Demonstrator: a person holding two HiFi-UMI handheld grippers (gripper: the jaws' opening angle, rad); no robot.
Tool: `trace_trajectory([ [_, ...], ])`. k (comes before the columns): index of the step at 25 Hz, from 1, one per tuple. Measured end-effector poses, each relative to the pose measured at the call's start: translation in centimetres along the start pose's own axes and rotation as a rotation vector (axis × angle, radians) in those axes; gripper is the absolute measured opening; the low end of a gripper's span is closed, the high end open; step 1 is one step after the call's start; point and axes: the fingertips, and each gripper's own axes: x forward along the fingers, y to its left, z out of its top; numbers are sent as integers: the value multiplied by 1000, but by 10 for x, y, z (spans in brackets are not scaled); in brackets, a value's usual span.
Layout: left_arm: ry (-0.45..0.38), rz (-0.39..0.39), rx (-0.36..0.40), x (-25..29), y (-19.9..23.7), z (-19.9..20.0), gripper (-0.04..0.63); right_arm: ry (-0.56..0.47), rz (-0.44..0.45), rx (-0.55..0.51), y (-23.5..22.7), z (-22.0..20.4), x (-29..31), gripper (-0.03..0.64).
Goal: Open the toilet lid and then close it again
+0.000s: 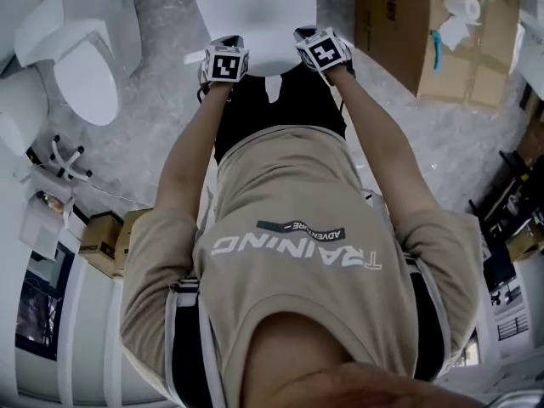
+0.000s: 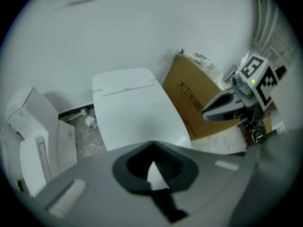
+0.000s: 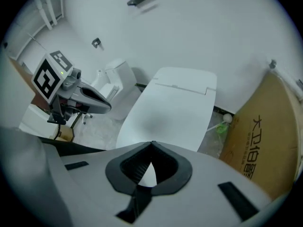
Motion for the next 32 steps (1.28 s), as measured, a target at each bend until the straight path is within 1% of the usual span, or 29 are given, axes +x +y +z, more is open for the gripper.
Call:
trace_trajectory([
  [2,-54,-2,-2,-22,0,21,3,-78,-11,-9,2,22,-24,9],
  [5,-141,-7,1,-55,-4,47,3,-170,-37,-22,9,47,-59,9],
  [8,-257,-9,34,-93,-6,85,3,-271,-58,-7,14,78,-91,9],
  [11,-378,-21,50,-133,-16,126,3,-375,-74,5,15,106,-126,9],
  [14,-490,-34,59,-173,-29,160,3,-460,-79,-2,19,129,-162,9],
  [17,-603,-37,86,-212,-35,196,3,-571,-85,-19,20,163,-202,9],
  [22,-782,2,179,-287,-40,250,3,-759,-103,-85,28,221,-275,9],
  [26,-928,46,260,-346,-44,292,3,-902,-116,-177,41,269,-333,9],
  [30,-1036,118,365,-390,-53,314,3,-1030,-139,-280,61,307,-386,9],
  [32,-1081,144,400,-408,-59,317,3,-1099,-134,-330,76,319,-411,9],
])
